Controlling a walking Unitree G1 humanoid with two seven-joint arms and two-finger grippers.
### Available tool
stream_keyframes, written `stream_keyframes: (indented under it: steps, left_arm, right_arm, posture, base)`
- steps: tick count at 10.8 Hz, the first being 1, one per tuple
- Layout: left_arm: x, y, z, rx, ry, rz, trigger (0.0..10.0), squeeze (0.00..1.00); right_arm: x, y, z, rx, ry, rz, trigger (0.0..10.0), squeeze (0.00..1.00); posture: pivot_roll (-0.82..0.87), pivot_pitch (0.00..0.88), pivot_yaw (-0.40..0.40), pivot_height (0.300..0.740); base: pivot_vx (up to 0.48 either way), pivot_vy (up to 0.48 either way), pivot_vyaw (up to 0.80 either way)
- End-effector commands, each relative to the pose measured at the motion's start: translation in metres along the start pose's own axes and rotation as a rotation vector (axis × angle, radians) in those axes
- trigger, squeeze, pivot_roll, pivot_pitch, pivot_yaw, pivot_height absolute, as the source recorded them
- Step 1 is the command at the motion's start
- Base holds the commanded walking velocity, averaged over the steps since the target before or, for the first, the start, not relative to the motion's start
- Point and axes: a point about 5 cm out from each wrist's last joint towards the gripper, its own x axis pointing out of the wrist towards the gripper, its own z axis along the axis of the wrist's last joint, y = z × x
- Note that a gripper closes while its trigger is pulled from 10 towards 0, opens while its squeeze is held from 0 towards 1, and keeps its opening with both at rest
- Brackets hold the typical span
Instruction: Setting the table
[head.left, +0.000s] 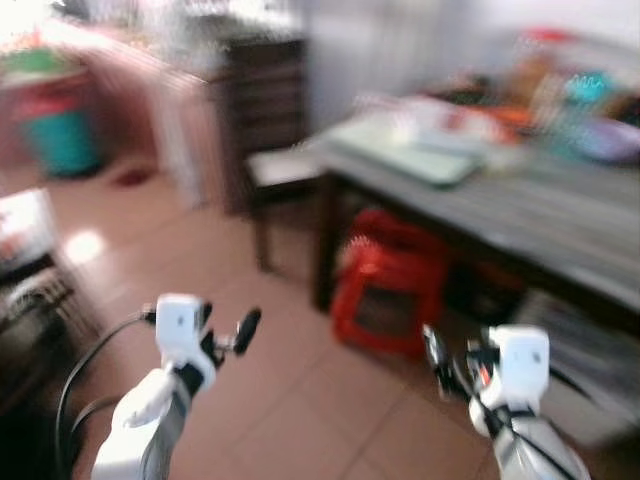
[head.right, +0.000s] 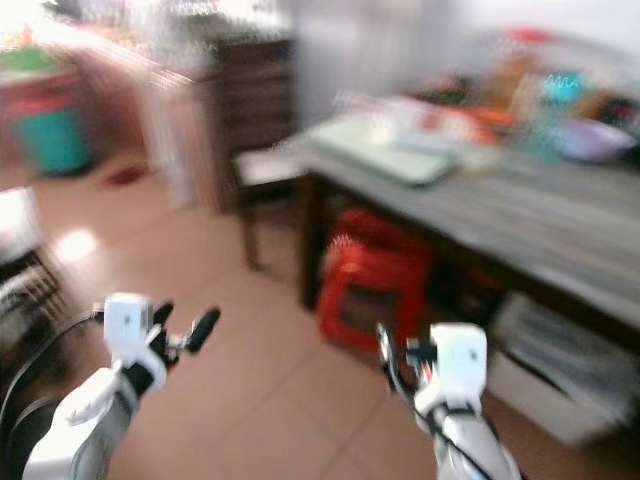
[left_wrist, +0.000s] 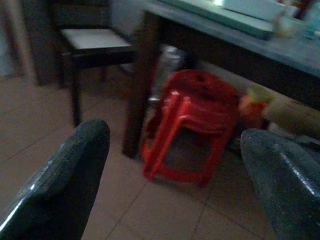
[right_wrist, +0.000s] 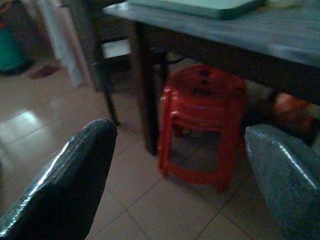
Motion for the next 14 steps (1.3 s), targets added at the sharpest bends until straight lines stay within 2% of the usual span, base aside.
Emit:
stream_keyframes:
  steps: [1, 6, 7, 10, 13, 14]
  left_arm:
    - [0.004, -0.009, 0.003, -0.002, -0.014, -0.03, 10.0, 0.0]
    - [0.006, -0.01, 0.003, 0.008, -0.009, -0.036, 10.0, 0.0]
    - [0.006, -0.009, 0.002, 0.021, 0.0, -0.01, 10.0, 0.0]
    - [0.007, -0.002, 0.001, 0.061, 0.018, 0.082, 10.0, 0.0]
    - [0.011, -0.002, 0.004, 0.1, -0.001, 0.115, 10.0, 0.0]
    - [0.012, -0.002, 0.005, 0.106, -0.02, 0.131, 10.0, 0.0]
  right_arm:
    - [0.0, -0.006, 0.003, -0.014, -0.007, -0.017, 10.0, 0.0]
    - [0.0, -0.005, 0.004, -0.003, -0.013, -0.023, 10.0, 0.0]
    - [0.001, -0.006, 0.004, 0.023, -0.022, -0.045, 10.0, 0.0]
    - [0.007, -0.015, -0.001, -0.03, 0.013, -0.138, 10.0, 0.0]
    - [0.007, -0.019, 0.004, -0.068, -0.066, -0.195, 10.0, 0.0]
    - [0.007, -0.015, 0.006, -0.062, -0.085, -0.139, 10.0, 0.0]
  posture:
    - [-0.02, 0.01, 0.003, 0.74]
    - [-0.02, 0.0, 0.007, 0.74]
    - [-0.02, 0.0, 0.007, 0.74]
    - [-0.01, 0.0, 0.012, 0.74]
    - [-0.01, 0.0, 0.013, 0.74]
    - [-0.01, 0.0, 0.013, 0.74]
  base:
    - [0.315, 0.0, -0.8]
    - [0.241, 0.0, -0.8]
    - [0.0, 0.0, 0.0]
    - [0.0, 0.0, 0.0]
    - [0.0, 0.0, 0.0]
    - [0.0, 0.0, 0.0]
